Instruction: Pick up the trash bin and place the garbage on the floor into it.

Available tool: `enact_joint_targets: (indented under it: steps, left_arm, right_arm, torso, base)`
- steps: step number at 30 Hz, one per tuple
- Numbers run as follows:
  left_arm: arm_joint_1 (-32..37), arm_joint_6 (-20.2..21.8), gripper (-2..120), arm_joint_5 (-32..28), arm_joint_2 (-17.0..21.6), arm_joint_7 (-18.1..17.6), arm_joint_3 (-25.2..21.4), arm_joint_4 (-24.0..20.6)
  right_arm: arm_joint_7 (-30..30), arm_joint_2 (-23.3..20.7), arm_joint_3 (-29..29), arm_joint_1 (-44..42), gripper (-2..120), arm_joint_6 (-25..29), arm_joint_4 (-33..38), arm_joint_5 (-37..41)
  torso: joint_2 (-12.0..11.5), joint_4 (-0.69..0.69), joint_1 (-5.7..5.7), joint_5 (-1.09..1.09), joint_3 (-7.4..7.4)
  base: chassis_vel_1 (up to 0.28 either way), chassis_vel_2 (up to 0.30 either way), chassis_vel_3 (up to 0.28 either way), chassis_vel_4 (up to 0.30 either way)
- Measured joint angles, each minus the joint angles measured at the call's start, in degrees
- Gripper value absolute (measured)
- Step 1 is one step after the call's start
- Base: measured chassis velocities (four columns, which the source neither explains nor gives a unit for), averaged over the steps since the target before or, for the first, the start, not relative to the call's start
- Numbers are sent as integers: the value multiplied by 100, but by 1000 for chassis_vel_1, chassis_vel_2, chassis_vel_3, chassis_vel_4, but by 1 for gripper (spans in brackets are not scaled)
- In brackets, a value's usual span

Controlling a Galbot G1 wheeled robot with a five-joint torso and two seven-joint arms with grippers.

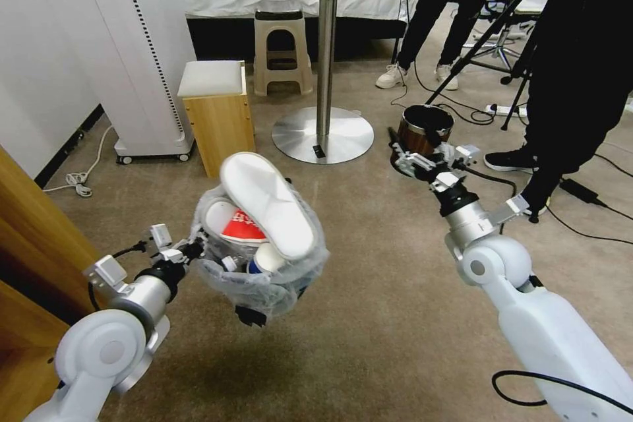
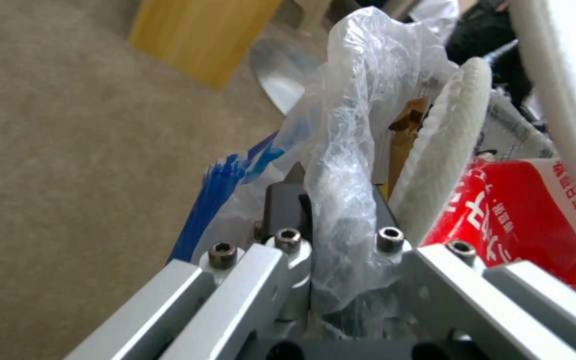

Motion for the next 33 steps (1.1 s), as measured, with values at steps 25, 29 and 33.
enact_joint_targets:
  steps: [25, 29, 33]
  left_arm:
    - [81, -266, 3, 587, -453, 362, 8, 1175]
    - [80, -347, 3, 675, -474, 444, 7, 1341]
    - [95, -373, 3, 692, -486, 513, -6, 1339]
  right_arm:
    - [152, 948, 1339, -1377, 100, -274, 326, -1099]
    - [152, 984, 1278, -1349, 100, -268, 304, -1105]
    - [152, 985, 1259, -1324, 100, -268, 281, -1105]
  torso:
    - [0, 1, 0, 0, 0]
    - [0, 1, 0, 0, 0]
    - [0, 1, 0, 0, 0]
  base:
    - [0, 0, 0, 0]
    - [0, 0, 0, 0]
    - [0, 0, 0, 0]
